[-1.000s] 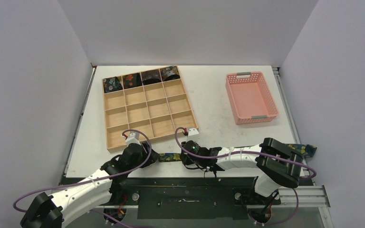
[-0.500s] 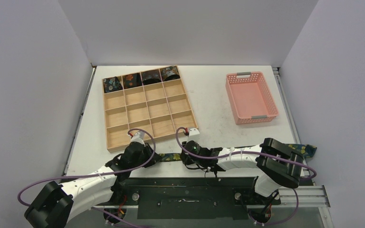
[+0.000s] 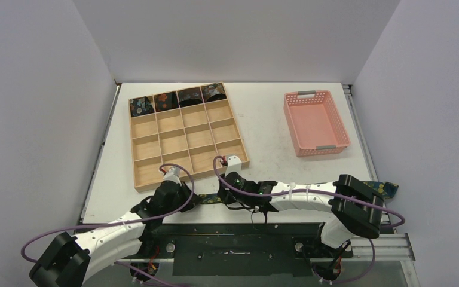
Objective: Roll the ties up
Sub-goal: Pick up the tie at the center of the board.
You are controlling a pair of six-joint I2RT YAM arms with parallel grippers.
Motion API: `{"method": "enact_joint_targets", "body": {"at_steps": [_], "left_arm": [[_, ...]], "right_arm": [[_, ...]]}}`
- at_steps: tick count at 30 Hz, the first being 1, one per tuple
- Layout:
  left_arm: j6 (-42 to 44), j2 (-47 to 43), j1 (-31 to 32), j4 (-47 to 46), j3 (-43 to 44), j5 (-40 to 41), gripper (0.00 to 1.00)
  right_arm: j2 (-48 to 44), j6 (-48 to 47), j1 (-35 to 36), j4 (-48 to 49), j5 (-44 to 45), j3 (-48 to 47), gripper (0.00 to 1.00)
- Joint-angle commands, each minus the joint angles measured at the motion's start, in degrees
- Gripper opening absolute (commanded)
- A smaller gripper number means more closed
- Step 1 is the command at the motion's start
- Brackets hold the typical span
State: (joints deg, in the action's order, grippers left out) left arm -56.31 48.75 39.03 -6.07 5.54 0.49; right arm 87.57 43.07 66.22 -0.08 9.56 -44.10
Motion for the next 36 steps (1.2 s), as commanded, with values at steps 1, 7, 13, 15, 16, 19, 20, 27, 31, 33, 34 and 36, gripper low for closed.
{"method": "enact_joint_targets", "body": {"at_steps": [1,7,13,15,16,19,20,27,31,33,34,36], "left_arm": [[0.33,-1.39,-0.35,-1.18,-0.44,0.20,0.00],[0.55,-3.49,-0.35,1.21,-0.08,0.21,0.00],[0.85,-6.90,-0.42,3.97,0.24,0.47,0.00],[0.86,-7.66,-0.43,4.84,0.33,0.32,0.00],[0.86,-8.11,-0.41,5.48,0.53,0.26,0.00],[1.00,-9.98,-0.38,9.03,1.40,0.19,0.00],[1.15,-10.95,-0.36,10.58,1.86,0.29,0.00],[1.47,-19.91,-0.22,22.77,6.55,1.63,0.00],[0.16,-22.60,0.00,26.68,8.53,2.31,0.00],[0.14,-22.58,0.06,29.00,10.24,2.84,0.00],[0.12,-22.38,0.08,29.81,11.22,2.99,0.00],[0.43,-21.70,0.09,32.05,13.44,3.49,0.00]], "right_arm": [[2.10,-1.76,0.84,0.25,-0.59,-4.40,0.10],[5.90,-0.40,0.84,-3.52,1.33,-4.38,0.05],[8.52,0.91,0.59,-4.74,2.98,-2.83,0.05],[9.60,1.08,0.58,-4.24,2.53,-2.55,0.05],[10.12,1.28,0.60,-3.92,2.17,-2.43,0.05],[11.35,2.24,0.59,-2.37,0.94,-1.96,0.05],[11.76,2.60,0.64,-1.71,0.37,-1.87,0.05],[14.86,5.50,0.58,7.88,-6.44,-1.11,0.05],[17.82,7.81,0.48,13.76,-10.62,-2.32,0.05],[19.26,9.11,0.41,16.65,-13.01,-2.83,0.05],[19.83,9.77,0.41,18.21,-14.13,-3.00,0.05],[20.87,11.10,0.45,21.16,-16.02,-3.27,0.05]]}}
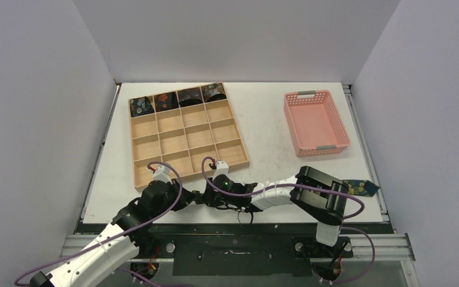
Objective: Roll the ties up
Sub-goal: Pick up the tie at the center of the board.
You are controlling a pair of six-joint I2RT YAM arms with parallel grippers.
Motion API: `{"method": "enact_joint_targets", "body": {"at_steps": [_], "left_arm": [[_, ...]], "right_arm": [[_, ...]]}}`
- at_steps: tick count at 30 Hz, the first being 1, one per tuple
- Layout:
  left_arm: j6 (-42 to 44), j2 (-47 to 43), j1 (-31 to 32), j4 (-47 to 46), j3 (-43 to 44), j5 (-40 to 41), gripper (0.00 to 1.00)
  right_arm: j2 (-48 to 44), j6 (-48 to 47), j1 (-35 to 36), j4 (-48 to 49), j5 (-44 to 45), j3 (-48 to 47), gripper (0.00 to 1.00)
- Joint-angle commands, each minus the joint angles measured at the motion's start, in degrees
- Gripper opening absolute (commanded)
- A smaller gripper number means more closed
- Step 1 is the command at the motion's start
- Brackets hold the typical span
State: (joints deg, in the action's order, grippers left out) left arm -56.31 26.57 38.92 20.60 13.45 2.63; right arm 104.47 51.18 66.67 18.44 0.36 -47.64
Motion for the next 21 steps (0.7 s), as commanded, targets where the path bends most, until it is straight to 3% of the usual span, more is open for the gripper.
{"method": "enact_joint_targets", "body": {"at_steps": [1,7,12,21], "left_arm": [[0.57,1.12,0.24,6.61,6.71,1.72,0.00],[2.14,4.34,0.41,11.39,12.78,3.76,0.00],[4.55,9.22,0.54,10.69,15.16,3.35,0.00],[5.86,12.73,1.84,12.27,16.24,8.28,0.00]], "right_arm": [[4.37,3.83,-0.05,4.12,-7.69,0.31,0.05],[8.22,8.54,0.31,16.92,-12.00,0.84,0.05],[9.91,8.65,0.56,21.05,-13.80,0.58,0.05],[1.34,4.46,-0.06,14.61,-9.89,2.25,0.09]]}}
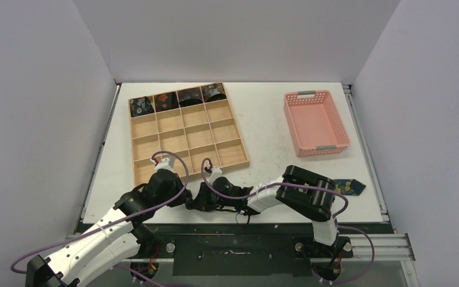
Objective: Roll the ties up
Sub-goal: Pick up the tie at the center of the board.
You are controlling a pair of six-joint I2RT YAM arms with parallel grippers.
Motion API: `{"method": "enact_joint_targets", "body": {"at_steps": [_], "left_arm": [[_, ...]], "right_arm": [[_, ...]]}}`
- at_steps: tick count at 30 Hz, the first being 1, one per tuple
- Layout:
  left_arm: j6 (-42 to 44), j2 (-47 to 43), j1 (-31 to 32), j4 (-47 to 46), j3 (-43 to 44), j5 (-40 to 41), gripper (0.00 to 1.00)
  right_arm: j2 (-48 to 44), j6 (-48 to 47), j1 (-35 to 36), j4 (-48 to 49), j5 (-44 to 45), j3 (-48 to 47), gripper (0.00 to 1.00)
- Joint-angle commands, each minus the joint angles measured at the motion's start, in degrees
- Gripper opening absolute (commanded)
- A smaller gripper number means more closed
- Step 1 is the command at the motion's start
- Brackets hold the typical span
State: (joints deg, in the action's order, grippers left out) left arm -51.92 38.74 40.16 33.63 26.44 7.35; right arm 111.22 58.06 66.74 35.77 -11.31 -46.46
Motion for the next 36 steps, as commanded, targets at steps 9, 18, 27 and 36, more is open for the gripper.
{"method": "enact_joint_targets", "body": {"at_steps": [9,18,27,36], "left_arm": [[1.42,0.95,1.44,0.74,3.71,5.91,0.00],[2.95,9.54,4.42,0.99,6.57,9.08,0.00],[1.22,23.33,10.81,-2.56,11.10,12.86,0.00],[-1.35,34.09,12.79,-8.99,12.70,10.72,0.04]], "right_arm": [[-12.26,-2.97,-1.54,-4.68,3.24,2.78,0.14],[-26.15,-8.98,-3.24,-22.95,16.98,8.71,0.19],[-40.21,-10.06,-5.73,-27.91,22.30,18.81,0.23],[-43.14,-10.78,-7.24,-30.45,21.77,19.81,0.23]]}}
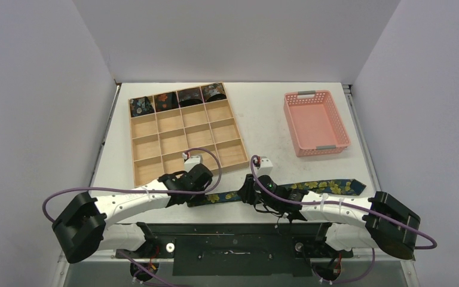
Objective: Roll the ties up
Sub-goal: Pick up the tie at the center of the board.
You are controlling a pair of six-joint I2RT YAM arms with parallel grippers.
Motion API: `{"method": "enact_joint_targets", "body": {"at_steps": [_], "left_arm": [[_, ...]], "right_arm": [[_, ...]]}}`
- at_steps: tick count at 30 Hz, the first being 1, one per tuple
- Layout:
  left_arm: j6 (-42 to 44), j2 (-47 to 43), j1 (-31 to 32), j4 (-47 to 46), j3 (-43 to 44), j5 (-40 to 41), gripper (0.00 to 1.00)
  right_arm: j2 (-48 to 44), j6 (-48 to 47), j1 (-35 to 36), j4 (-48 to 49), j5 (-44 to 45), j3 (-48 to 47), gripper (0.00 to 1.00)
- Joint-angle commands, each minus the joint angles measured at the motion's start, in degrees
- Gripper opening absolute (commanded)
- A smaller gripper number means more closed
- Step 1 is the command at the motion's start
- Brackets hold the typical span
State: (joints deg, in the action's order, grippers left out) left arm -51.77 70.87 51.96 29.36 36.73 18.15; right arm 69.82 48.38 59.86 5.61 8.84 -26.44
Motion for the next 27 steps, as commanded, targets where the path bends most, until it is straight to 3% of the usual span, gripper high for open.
{"method": "enact_joint_targets", "body": {"at_steps": [1,3,7,11,19,27], "left_arm": [[-1.65,2.44,1.09,-4.60,2.54,0.36,0.05],[-1.96,2.98,1.05,-4.57,2.40,0.89,0.08],[-2.19,2.48,1.06,-4.55,2.03,0.68,0.27],[-2.13,-0.29,1.19,-3.77,1.76,0.10,0.38],[-2.11,-9.82,1.20,-0.27,1.00,-0.59,0.42],[-6.77,-25.73,0.81,4.93,-4.75,5.70,0.43]], "right_arm": [[-1.85,-0.88,-0.35,-0.14,1.62,-0.03,0.23],[-1.97,-0.50,-0.35,0.38,1.53,0.27,0.23],[-1.50,-0.41,-0.35,0.64,1.29,0.23,0.23],[-1.20,-0.80,-0.33,0.32,1.09,-0.61,0.24],[0.44,-1.99,-0.06,-0.02,-0.54,-3.53,0.29],[7.42,-2.59,2.18,2.43,-6.36,-11.08,0.48]]}}
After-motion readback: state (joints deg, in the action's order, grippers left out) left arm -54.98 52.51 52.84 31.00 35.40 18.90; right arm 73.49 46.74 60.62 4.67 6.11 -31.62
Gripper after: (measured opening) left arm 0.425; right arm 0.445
